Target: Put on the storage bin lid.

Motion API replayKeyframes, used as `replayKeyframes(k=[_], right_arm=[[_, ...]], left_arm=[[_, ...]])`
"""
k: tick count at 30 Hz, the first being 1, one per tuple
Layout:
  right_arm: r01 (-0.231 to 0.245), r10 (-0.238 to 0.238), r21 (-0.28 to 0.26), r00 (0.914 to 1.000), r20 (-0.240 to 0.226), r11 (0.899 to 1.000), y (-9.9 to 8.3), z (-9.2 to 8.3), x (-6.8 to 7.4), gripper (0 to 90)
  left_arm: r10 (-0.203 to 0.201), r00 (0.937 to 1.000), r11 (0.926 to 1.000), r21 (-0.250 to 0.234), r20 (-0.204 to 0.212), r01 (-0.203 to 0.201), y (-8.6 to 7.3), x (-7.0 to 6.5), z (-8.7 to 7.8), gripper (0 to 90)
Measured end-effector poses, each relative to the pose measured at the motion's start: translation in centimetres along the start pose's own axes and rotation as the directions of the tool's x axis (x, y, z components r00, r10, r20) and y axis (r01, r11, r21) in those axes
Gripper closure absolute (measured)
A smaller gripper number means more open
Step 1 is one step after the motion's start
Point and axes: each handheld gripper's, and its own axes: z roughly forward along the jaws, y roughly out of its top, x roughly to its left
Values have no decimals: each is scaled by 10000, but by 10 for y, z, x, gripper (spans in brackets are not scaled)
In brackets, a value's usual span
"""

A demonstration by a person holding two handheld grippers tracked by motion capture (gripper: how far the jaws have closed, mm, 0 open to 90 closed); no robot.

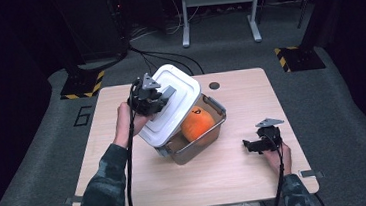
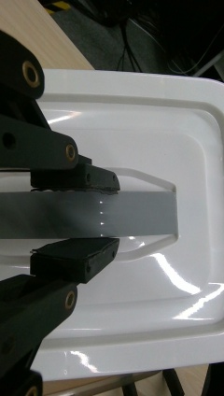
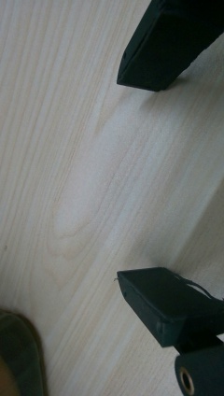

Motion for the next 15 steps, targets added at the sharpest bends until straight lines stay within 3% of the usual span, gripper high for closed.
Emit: replayKeyframes(k=[15], right_arm=[[1, -1, 0, 10000, 0, 10000, 0, 0, 0, 56]], left_arm=[[266, 9957, 9981, 537, 883, -314, 16, -23, 22, 665]])
